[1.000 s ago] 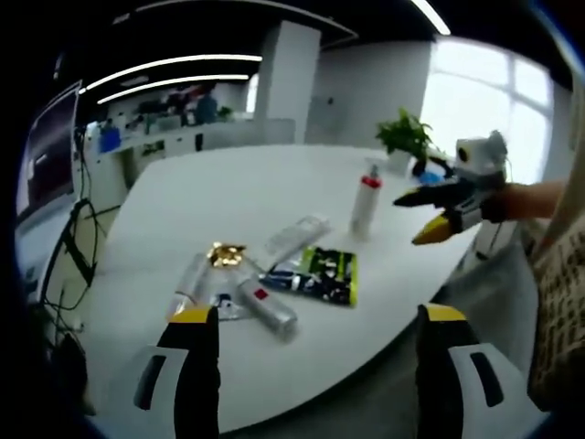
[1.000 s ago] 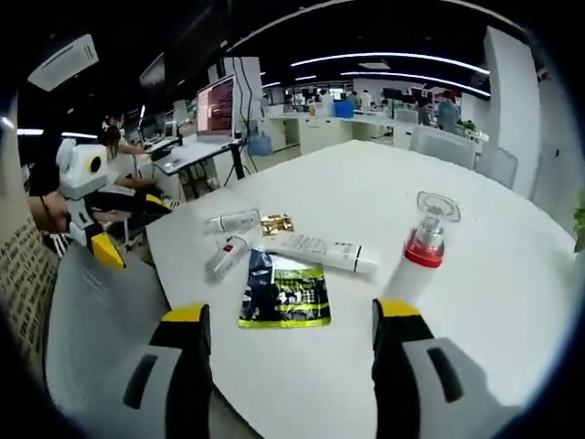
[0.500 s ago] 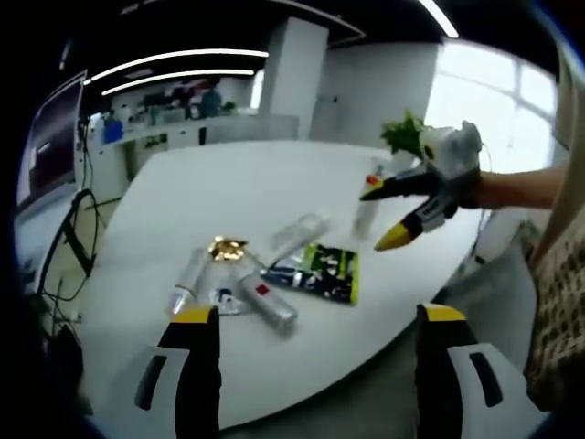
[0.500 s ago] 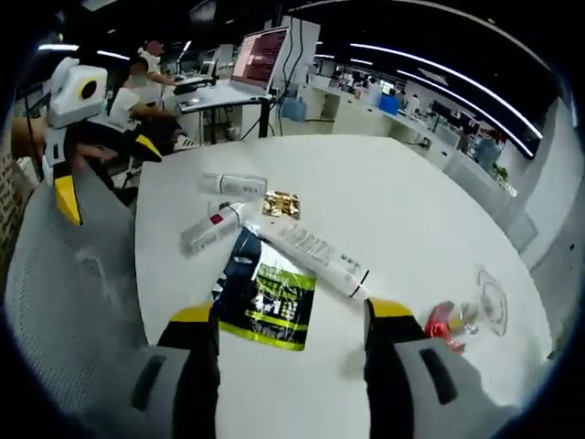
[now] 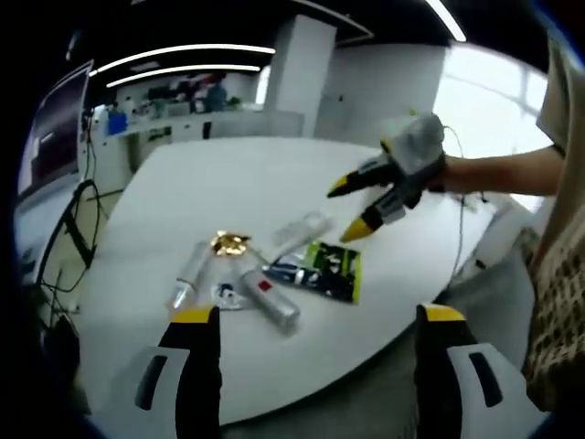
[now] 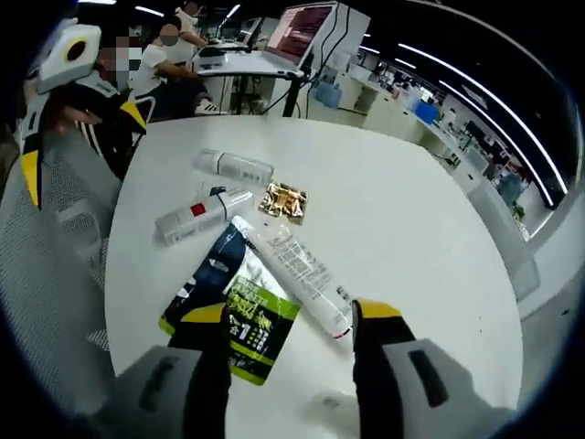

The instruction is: Arrange the skincare products in the storage area until every visible bottle or jar stands upright without overlapping.

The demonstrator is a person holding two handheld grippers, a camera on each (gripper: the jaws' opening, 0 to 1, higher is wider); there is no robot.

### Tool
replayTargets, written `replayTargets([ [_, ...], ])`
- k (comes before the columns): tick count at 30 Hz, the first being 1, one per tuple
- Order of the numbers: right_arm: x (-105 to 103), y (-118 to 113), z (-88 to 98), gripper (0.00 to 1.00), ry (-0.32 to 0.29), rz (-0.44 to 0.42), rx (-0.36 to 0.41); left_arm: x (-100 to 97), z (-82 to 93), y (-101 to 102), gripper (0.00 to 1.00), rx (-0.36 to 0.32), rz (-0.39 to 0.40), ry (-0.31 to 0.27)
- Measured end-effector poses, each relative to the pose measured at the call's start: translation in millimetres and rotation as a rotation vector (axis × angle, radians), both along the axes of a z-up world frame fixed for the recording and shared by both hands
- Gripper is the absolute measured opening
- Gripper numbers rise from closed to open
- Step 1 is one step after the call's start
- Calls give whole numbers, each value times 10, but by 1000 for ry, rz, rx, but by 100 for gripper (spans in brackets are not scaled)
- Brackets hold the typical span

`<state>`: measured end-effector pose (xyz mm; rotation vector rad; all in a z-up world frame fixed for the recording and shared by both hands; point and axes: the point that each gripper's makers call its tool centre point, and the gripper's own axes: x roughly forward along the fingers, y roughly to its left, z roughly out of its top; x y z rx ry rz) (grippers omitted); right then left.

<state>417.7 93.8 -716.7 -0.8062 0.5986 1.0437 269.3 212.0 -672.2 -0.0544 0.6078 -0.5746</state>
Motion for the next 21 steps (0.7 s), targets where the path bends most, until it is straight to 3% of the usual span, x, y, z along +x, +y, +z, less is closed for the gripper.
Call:
replayTargets([
  [8, 72, 148, -210, 48, 5, 104, -65, 0, -11, -1, 86, 1, 1, 8],
  [15, 218, 241, -285, 43, 58, 119, -74, -8, -23, -8, 86, 2, -3, 17],
  [21, 357, 379, -358, 37, 90, 190, -120, -14, -24, -19, 86, -6, -9, 24],
])
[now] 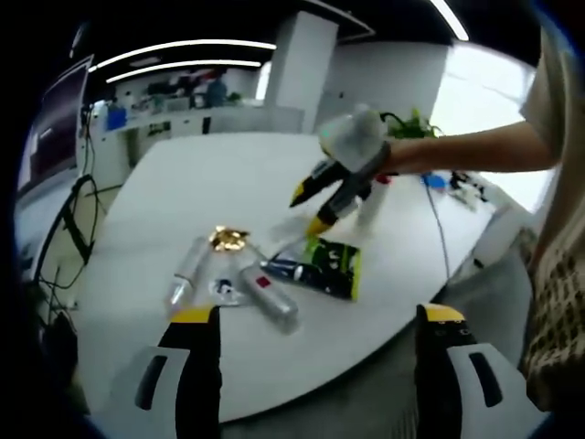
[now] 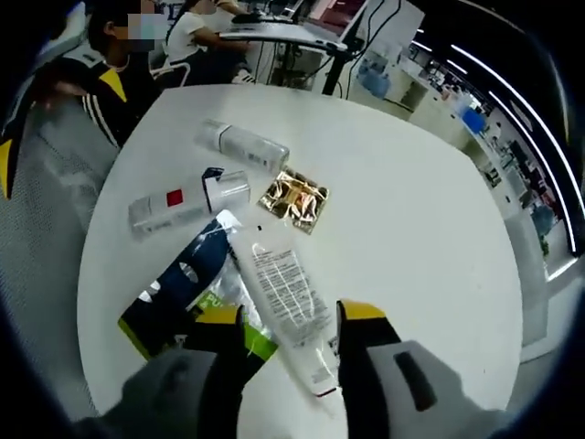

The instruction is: Arrange the skincare products in the storage area until every visible bottle or jar stands upright without overlapping.

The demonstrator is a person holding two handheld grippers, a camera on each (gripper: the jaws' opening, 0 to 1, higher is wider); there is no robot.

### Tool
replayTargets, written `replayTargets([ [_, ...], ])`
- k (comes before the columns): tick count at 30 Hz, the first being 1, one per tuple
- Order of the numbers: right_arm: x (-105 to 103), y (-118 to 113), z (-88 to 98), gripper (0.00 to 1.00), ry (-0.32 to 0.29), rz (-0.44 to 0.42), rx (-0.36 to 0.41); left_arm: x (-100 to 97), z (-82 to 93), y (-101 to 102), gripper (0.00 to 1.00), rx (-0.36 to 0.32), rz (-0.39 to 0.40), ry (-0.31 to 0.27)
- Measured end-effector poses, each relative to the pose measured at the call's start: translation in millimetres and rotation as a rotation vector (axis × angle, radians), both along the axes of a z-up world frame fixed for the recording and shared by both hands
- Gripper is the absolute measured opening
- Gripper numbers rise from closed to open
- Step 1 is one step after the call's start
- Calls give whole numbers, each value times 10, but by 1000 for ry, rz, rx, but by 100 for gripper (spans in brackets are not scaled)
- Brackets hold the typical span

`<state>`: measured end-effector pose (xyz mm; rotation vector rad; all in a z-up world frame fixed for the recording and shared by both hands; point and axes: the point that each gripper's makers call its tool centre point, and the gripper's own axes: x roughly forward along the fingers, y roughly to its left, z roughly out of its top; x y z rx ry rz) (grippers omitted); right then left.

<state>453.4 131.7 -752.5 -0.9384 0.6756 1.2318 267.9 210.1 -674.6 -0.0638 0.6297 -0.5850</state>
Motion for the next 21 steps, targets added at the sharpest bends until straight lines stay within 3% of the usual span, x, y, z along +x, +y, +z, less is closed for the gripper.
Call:
replayTargets([
  [3, 34, 79, -74, 32, 21, 25, -2, -1, 2, -6, 86, -3, -4, 0],
  [11, 17, 125, -277, 35, 72, 82, -55, 0, 0, -3, 86, -7, 0, 5],
  [15, 68, 140, -287, 35, 133, 28, -15, 1, -3, -1, 86, -7, 2, 7],
  [21, 110, 158, -314, 34, 161, -6, 14, 0, -12, 0, 86, -6, 0, 12],
])
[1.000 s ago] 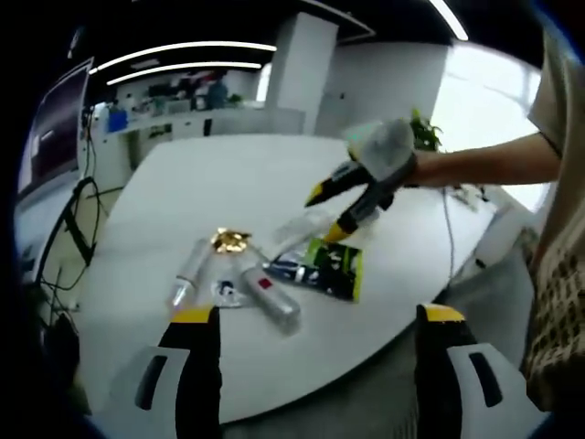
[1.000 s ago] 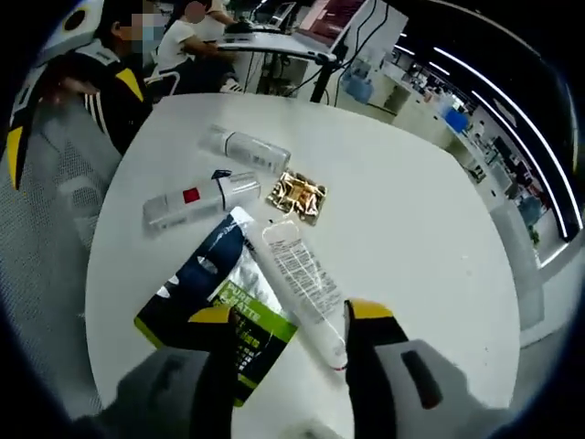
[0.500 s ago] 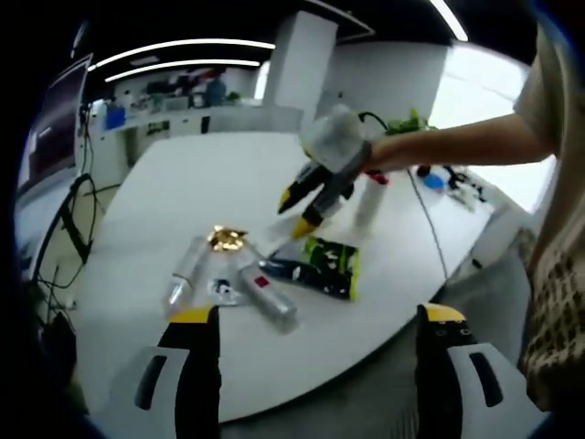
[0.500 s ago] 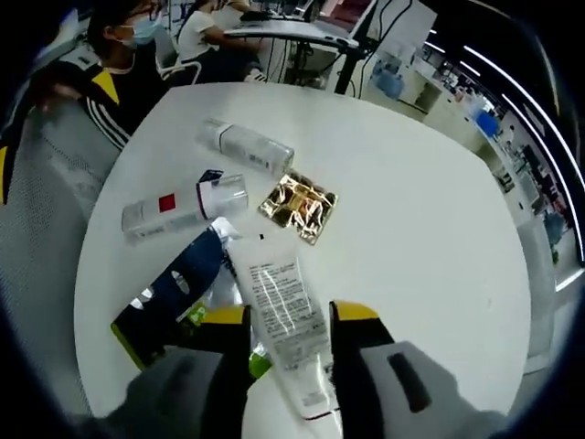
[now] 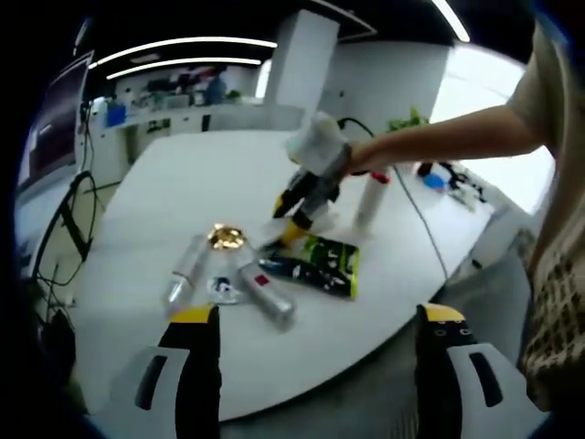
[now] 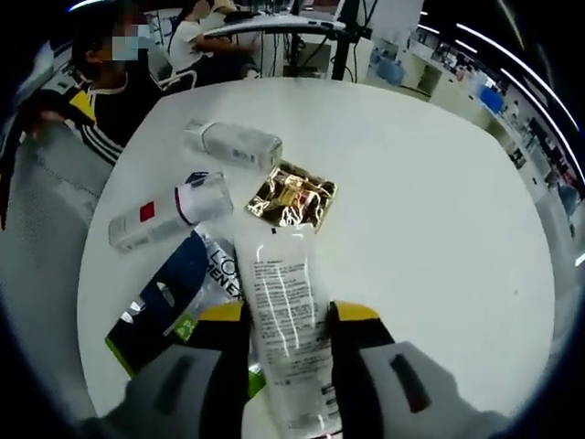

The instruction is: Arrange the skincare products in the storage area until every visible bottle or jar stands upright without overlapping.

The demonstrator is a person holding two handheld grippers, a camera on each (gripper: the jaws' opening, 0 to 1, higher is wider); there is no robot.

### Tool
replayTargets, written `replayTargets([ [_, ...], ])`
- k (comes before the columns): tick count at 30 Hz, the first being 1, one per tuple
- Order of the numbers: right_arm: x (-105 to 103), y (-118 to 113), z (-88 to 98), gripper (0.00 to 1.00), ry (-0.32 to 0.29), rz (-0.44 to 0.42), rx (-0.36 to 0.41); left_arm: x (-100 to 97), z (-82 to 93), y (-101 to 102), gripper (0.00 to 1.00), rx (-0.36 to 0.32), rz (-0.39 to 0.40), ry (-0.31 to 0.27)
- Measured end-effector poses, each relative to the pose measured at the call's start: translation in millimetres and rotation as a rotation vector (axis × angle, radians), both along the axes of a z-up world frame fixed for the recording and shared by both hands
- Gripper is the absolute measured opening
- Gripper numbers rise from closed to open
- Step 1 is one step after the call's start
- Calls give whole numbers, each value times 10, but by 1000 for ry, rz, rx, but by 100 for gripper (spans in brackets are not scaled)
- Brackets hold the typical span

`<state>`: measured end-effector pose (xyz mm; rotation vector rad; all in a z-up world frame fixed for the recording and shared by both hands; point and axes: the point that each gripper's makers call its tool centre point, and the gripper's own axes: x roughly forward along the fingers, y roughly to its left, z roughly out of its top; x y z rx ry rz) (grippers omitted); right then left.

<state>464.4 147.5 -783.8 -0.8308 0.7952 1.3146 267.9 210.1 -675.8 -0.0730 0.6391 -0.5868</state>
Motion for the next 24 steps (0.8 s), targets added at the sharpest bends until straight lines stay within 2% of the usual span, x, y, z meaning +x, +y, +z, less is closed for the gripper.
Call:
replayTargets([
  [10, 4, 10, -3, 31, -5, 22, -18, -1, -3, 1, 86, 7, -3, -2],
  [15, 17, 14, 27, 30, -19, -6, -17, 2, -2, 5, 86, 9, -3, -2],
  [19, 15, 82, 193, 29, -37, -45, 46, 4, -5, 12, 85, 12, 0, -3],
  [21, 60, 84, 300, 29, -81, -70, 63, 4, -5, 11, 85, 15, -1, -5],
  [24, 75, 71, 392, 29, -111, -87, 87, 0, -3, 5, 85, 22, -7, -10],
])
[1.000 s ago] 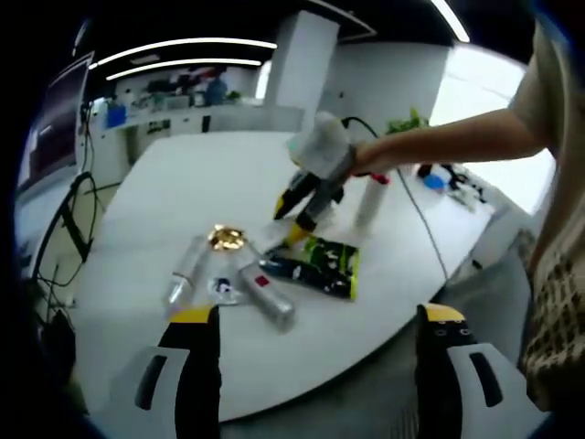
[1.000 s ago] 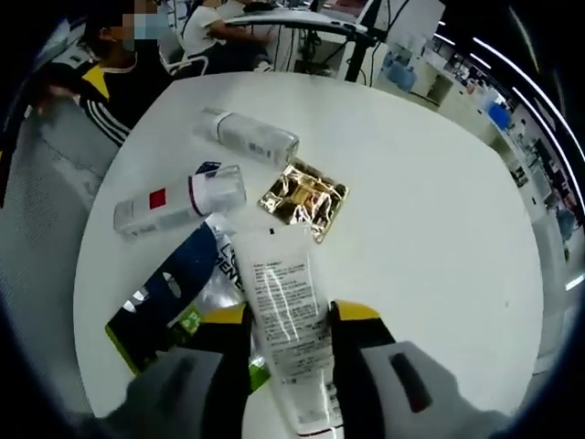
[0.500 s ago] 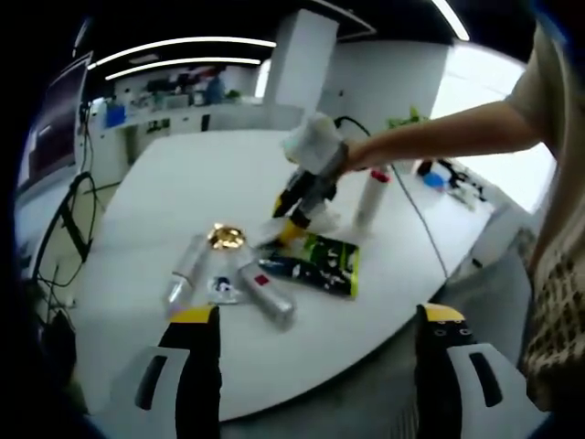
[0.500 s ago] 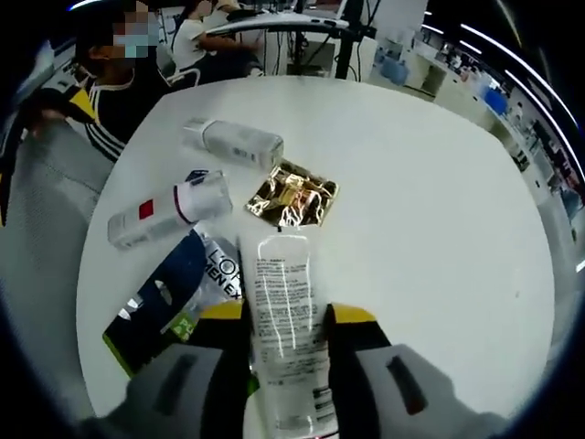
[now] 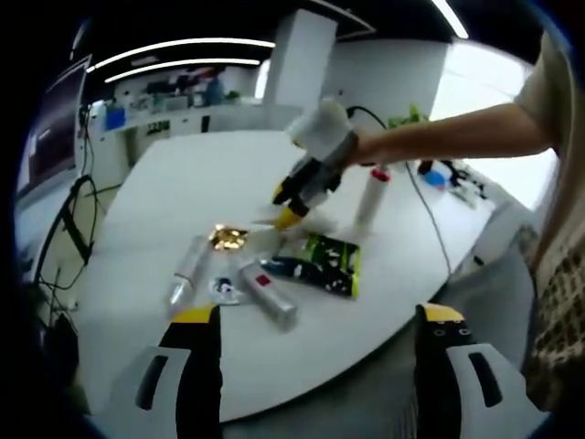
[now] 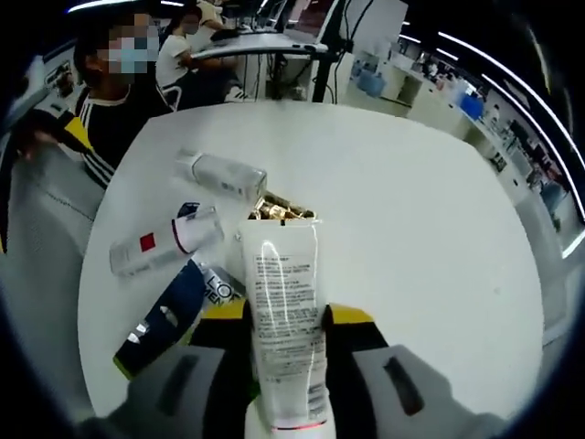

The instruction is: Arrange the skincare products in the storage area until every visible bottle or jar stands upright without overlapping.

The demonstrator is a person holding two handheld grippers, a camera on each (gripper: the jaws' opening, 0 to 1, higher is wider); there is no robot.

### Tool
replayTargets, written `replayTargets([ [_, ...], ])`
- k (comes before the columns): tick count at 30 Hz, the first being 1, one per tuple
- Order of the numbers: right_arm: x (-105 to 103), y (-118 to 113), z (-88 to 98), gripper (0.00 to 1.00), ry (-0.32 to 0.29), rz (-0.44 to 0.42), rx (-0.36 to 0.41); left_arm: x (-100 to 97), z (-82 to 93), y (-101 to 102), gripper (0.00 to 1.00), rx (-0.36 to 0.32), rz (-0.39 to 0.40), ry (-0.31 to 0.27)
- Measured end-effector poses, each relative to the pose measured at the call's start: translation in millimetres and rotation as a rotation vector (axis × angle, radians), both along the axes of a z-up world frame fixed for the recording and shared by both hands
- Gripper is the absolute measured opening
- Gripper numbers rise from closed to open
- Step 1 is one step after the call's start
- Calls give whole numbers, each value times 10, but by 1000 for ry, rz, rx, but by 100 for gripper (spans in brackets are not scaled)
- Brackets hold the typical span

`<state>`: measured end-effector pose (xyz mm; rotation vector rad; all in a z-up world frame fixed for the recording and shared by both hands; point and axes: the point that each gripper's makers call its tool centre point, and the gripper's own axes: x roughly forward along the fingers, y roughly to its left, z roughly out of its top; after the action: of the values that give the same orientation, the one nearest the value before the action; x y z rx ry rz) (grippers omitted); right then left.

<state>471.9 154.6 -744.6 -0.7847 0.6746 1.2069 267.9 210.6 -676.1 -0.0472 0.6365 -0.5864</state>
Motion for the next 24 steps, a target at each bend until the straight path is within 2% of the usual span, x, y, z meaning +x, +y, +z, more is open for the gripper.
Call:
replayTargets([
  [12, -217, -121, 385, 29, -20, -109, 151, 5, 22, -1, 85, 8, -1, -22],
  [18, -366, -224, 529, 29, -35, -139, 187, 0, 24, -5, 85, 25, -7, -32],
  [24, -456, -320, 655, 29, -8, -216, 284, -2, 33, -11, 85, 25, -12, -38],
])
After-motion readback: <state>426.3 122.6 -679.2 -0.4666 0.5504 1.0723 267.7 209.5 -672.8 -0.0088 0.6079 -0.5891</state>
